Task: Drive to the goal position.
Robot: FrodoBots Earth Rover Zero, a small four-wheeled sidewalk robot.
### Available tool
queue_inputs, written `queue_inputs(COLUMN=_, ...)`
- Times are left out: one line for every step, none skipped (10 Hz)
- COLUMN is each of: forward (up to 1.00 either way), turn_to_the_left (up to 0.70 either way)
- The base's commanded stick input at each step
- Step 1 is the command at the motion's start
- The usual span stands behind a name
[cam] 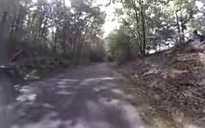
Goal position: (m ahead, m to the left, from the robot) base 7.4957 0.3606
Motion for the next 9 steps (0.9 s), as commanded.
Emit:
queue_inputs(forward=0.70, turn_to_the_left=0.00)
queue_inputs(forward=0.70, turn_to_the_left=0.00)
queue_inputs(forward=0.70, turn_to_the_left=0.00)
queue_inputs(forward=0.70, turn_to_the_left=0.00)
queue_inputs(forward=0.70, turn_to_the_left=0.00)
queue_inputs(forward=0.70, turn_to_the_left=0.00)
queue_inputs(forward=0.70, turn_to_the_left=0.00)
queue_inputs(forward=0.70, turn_to_the_left=0.00)
queue_inputs(forward=0.70, turn_to_the_left=0.00)
